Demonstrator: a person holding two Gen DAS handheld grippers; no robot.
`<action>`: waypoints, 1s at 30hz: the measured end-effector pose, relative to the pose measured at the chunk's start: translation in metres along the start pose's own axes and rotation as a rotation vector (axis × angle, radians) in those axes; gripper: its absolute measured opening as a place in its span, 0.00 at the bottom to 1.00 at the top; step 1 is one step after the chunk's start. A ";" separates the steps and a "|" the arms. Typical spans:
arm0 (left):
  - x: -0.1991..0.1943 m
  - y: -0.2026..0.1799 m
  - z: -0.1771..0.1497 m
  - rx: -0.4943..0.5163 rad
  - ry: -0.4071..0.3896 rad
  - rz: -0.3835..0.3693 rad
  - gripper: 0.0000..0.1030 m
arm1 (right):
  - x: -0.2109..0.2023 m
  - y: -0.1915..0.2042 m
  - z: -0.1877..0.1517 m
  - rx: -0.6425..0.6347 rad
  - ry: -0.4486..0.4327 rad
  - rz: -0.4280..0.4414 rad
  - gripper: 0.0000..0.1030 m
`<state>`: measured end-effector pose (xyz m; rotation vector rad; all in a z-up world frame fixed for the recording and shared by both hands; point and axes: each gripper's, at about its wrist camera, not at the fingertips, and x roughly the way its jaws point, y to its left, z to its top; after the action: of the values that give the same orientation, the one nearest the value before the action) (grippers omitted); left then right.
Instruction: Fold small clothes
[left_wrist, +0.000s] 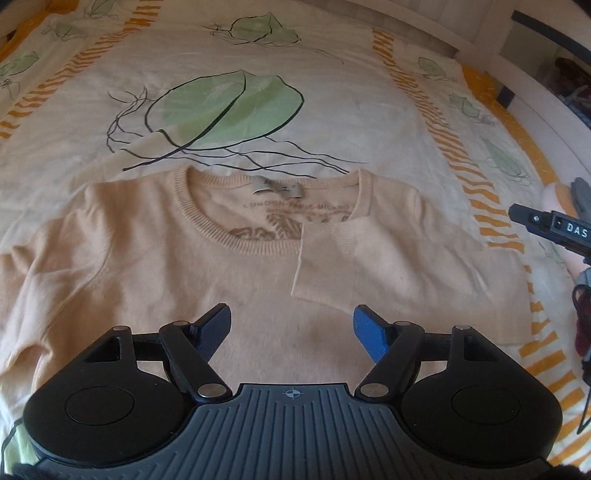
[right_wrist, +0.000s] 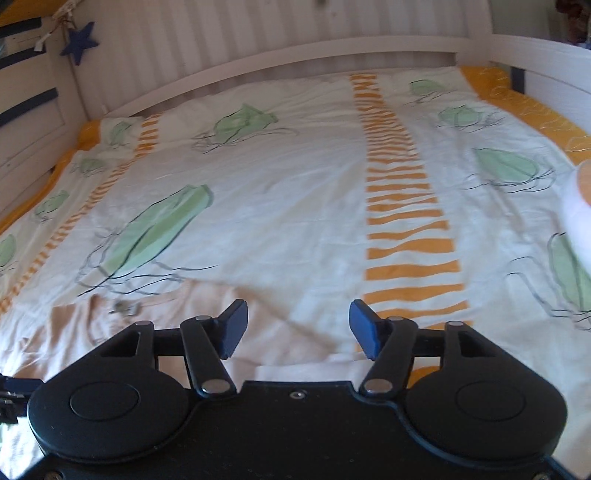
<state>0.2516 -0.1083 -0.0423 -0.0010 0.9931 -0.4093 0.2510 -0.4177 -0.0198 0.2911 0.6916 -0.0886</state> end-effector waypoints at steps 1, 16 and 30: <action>0.007 -0.002 0.004 0.000 0.008 -0.012 0.70 | 0.001 -0.004 -0.001 0.008 0.002 -0.008 0.64; 0.054 -0.019 0.030 -0.068 0.043 -0.070 0.09 | 0.006 -0.034 0.004 0.101 0.018 0.006 0.64; -0.059 0.000 0.054 -0.038 -0.263 -0.016 0.07 | 0.012 -0.048 0.002 0.170 0.059 0.003 0.64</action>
<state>0.2671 -0.0978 0.0356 -0.0947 0.7410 -0.3935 0.2532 -0.4642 -0.0372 0.4589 0.7434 -0.1369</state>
